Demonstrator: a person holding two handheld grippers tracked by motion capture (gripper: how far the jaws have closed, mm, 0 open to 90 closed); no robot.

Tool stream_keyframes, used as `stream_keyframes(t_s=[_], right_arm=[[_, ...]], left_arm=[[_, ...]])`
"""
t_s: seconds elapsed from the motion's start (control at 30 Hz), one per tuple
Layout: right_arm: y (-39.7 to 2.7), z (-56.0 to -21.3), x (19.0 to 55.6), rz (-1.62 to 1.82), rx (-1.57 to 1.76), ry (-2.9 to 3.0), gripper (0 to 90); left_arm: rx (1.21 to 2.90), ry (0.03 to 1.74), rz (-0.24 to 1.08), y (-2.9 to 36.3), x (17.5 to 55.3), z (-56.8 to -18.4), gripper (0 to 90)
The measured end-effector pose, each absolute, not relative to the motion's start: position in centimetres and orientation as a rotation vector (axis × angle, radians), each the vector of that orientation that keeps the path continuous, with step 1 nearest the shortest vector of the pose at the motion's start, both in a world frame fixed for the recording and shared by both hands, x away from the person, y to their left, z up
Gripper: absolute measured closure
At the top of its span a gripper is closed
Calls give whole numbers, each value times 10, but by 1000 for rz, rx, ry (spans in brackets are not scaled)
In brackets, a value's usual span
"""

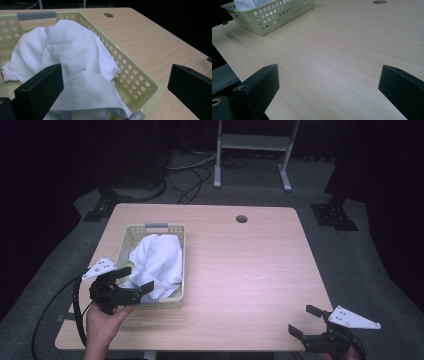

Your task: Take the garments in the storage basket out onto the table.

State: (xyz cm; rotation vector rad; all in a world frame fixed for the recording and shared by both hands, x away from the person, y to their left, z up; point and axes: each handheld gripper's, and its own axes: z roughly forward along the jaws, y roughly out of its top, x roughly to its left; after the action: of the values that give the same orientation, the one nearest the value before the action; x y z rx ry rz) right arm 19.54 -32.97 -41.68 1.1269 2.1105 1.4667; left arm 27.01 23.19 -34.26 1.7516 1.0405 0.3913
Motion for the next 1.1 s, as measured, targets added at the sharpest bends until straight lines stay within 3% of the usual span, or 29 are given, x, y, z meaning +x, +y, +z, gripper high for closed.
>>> stream_keyframes(t_s=[1.1], right_arm=[[-335, -417, 195, 1460, 1143, 2096, 30]], left_arm=[[1745, 1024, 413, 226, 308, -339, 1]])
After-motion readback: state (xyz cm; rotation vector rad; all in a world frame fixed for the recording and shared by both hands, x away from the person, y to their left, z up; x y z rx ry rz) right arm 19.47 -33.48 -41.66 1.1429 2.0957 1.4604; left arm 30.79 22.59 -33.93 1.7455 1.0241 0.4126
